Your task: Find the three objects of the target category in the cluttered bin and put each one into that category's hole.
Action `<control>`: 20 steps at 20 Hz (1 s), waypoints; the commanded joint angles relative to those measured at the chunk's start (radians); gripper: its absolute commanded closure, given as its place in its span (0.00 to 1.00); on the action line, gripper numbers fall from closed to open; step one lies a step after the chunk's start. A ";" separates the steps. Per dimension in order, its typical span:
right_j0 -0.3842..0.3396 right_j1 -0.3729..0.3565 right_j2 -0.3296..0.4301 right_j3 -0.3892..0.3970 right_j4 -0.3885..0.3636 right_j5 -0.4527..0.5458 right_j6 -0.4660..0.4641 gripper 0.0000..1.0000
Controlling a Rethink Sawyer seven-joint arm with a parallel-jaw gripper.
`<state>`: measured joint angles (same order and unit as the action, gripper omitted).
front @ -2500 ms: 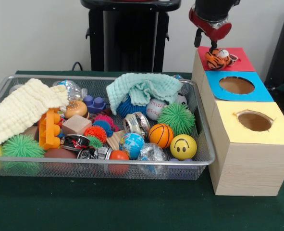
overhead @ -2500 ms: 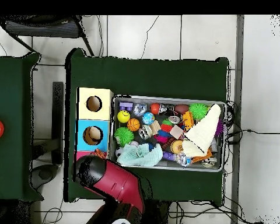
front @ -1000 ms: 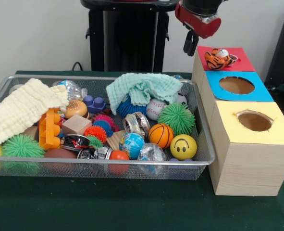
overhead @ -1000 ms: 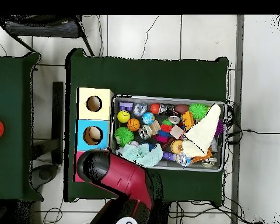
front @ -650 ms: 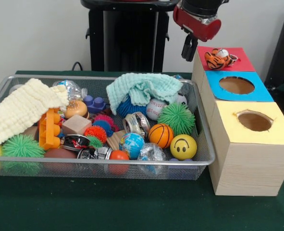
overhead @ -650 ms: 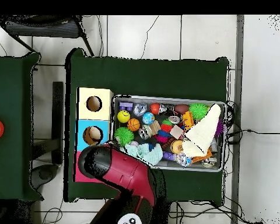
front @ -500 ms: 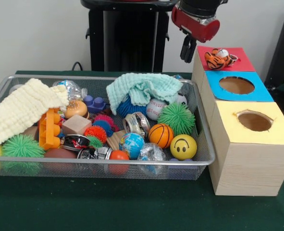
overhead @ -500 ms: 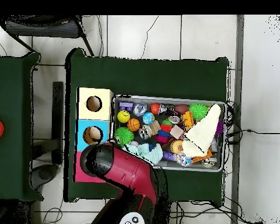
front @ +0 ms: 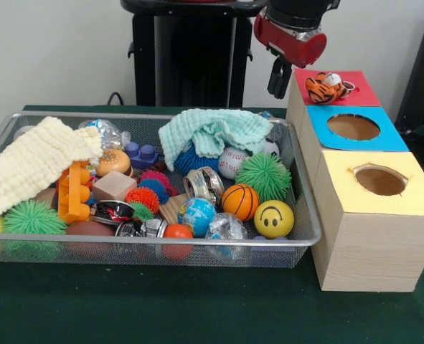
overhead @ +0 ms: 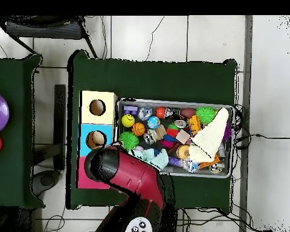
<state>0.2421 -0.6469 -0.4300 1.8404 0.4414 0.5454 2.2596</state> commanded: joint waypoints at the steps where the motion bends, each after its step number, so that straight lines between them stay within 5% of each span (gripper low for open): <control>1: 0.002 0.029 0.118 0.038 0.018 -0.044 0.166 1.00; 20: 0.060 0.045 0.141 0.091 0.075 -0.091 0.240 1.00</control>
<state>0.2987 -0.6465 -0.4068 1.8479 0.4562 0.5419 2.2596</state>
